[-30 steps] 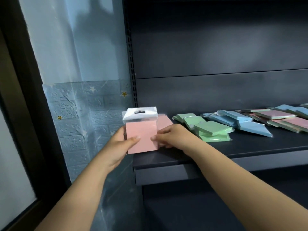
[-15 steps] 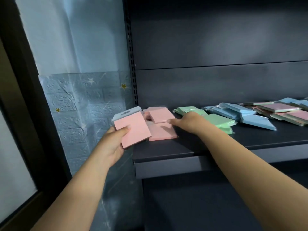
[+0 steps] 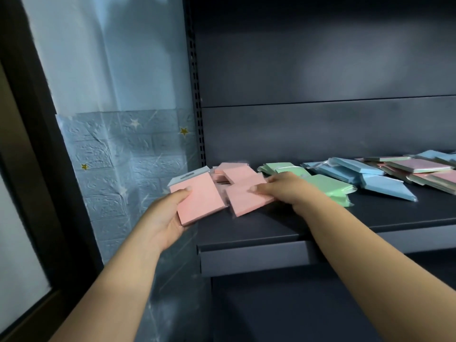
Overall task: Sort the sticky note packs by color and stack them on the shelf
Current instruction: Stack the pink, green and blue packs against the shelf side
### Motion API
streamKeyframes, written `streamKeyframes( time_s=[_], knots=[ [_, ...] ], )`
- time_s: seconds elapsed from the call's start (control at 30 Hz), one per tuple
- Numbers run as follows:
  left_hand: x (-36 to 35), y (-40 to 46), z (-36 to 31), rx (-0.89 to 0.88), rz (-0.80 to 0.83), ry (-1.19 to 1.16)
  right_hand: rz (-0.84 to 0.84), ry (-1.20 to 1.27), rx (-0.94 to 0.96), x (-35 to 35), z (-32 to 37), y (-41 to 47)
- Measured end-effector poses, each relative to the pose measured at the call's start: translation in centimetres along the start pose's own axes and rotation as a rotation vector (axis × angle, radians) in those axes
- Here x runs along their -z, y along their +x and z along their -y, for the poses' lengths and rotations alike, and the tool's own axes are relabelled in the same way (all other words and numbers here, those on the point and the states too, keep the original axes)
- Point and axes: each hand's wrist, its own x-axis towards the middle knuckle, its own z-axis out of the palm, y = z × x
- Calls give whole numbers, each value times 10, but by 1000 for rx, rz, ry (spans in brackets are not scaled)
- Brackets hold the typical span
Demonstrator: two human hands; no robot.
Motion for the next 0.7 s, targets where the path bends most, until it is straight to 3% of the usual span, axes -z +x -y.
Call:
streamKeyframes(
  time_s=[0.13, 0.27, 0.37, 0.5, 0.7],
  knots=[
    [-1, 2, -1, -28, 16, -16, 74, 520, 11, 0, 5, -4],
    [-4, -1, -3, -55, 38, -1, 242, 733, 156, -6, 19, -12],
    [-10, -2, -4, -98, 62, 6, 312, 719, 189, -19, 24, -14],
    [-15, -3, -1, -176, 35, 47, 195, 454, 245, -47, 23, -12],
    [-23, -3, 5, -349, -27, 164, 132, 391, 235, -63, 30, -13]
  ],
)
